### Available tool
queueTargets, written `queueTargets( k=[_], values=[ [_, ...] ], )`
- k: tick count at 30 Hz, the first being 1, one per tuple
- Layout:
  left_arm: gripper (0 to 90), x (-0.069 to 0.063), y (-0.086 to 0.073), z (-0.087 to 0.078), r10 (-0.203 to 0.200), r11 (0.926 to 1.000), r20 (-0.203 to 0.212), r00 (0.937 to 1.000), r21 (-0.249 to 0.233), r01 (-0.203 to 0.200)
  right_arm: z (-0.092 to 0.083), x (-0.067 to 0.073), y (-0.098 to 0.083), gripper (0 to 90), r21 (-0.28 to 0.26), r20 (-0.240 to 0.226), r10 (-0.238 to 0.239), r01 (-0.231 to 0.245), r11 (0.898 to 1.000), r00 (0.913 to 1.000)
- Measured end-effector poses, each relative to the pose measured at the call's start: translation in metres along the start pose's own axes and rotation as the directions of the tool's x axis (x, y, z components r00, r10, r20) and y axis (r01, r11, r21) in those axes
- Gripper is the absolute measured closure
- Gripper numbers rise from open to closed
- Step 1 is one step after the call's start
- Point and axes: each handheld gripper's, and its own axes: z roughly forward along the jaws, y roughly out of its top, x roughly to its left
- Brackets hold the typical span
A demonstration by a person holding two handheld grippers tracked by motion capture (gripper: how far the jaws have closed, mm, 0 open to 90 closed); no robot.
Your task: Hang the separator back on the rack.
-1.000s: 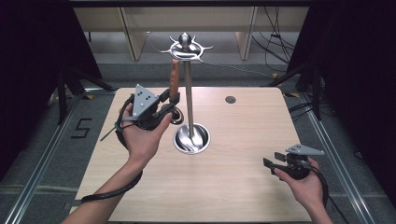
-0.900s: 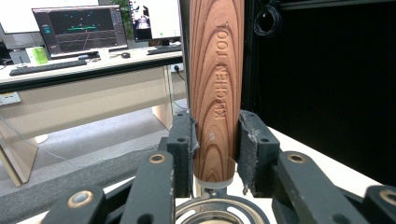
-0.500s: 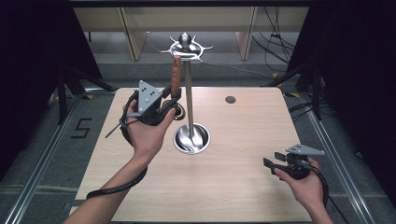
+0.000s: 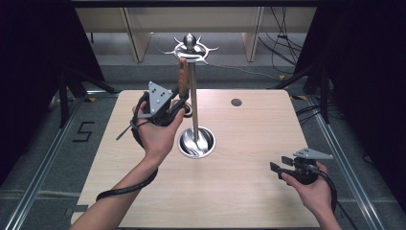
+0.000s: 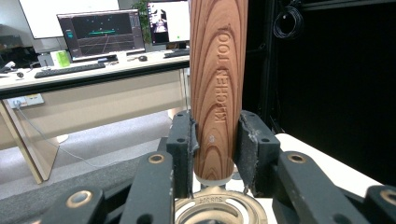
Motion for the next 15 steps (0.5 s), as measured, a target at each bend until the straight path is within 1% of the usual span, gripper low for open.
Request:
queueTargets(
  k=[2,3,5,6,7,8,9,12,15],
  values=[
    [67.6,0.0002,-0.0012,0.0009,0.0,1.0,0.007,1.0,0.005,0.0,0.0006,0.0,-0.0002,42.8,-0.005,-0.007,0.002,-0.002,1.0,1.0],
    [67.6,0.0005,-0.002,0.0015,-0.003,0.9999,0.013,0.9999,0.01,0.002,0.0001,-0.0005,0.0,42.7,-0.01,0.007,-0.013,0.013,1.0,0.9999],
    [67.5,0.0011,-0.0033,0.0019,-0.005,0.9999,0.018,0.9998,0.014,0.005,-0.0002,-0.0003,0.0,42.7,-0.008,0.009,-0.013,0.013,1.0,0.9999],
    [67.4,0.0018,-0.0047,0.002,-0.005,0.9999,0.022,0.9998,0.014,0.005,0.0003,0.0028,-0.001,42.8,-0.004,0.007,0.03,-0.03,1.0,0.9995],
    [67.4,0.0018,-0.0047,0.002,-0.005,0.9999,0.022,0.9998,0.014,0.005,0.0003,0.0028,-0.001,42.8,-0.004,0.007,0.03,-0.03,1.0,0.9995],
    [67.4,0.0022,-0.0048,0.0013,-0.003,0.9999,0.024,0.9997,0.014,0.003,0.0003,0.0036,-0.001,42.7,0.007,0.0,0.041,-0.041,0.999,0.9991],
    [67.3,0.0023,-0.0047,0.0011,-0.004,0.9999,0.026,0.9997,0.013,0.004,0.0007,0.0024,-0.0011,42.8,-0.004,0.01,0.023,-0.023,1.0,0.9997],
    [66.4,0.0033,-0.0038,-0.0009,-0.006,0.9998,0.041,0.9991,0.018,0.005,0.0003,0.0036,-0.0008,42.8,0.005,0.0,0.04,-0.04,0.999,0.9992],
    [59.8,0.006,-0.0036,-0.0066,-0.01,0.9996,0.069,0.9976,0.028,0.008,0.0003,0.0032,-0.001,42.7,0.004,0.002,0.041,-0.041,0.999,0.9991]
  ],
)
